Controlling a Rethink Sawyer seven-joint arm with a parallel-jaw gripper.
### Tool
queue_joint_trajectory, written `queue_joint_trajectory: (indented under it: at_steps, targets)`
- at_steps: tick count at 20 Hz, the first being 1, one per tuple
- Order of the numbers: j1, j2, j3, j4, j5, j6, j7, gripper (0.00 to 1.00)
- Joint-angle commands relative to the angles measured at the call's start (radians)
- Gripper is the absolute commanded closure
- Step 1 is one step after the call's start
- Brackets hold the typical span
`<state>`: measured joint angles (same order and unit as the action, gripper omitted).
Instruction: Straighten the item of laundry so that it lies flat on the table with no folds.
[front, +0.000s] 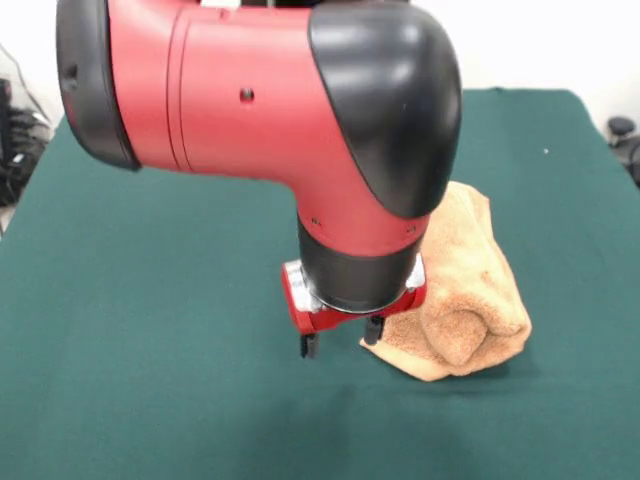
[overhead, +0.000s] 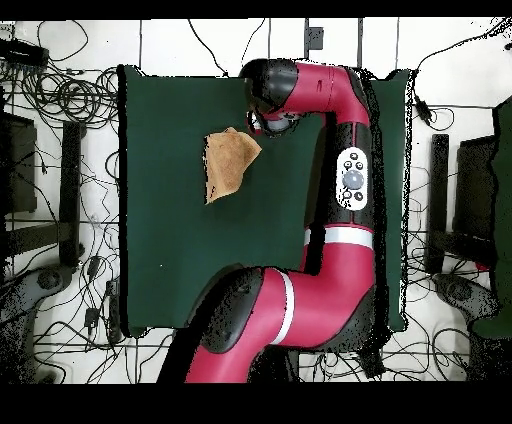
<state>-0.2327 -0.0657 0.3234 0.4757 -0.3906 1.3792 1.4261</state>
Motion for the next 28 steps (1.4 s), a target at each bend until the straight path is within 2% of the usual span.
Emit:
queue_joint_trajectory:
  at_steps: [1, 14, 28]
  targets:
    - [0.043, -0.003, 0.005, 0.159, 0.037, -0.052, 0.151, 0.00]
    - [0.040, 0.019, 0.023, 0.203, 0.094, -0.144, 0.144, 0.00]
    - [0.058, 0.068, -0.017, 0.140, 0.072, -0.059, 0.158, 0.00]
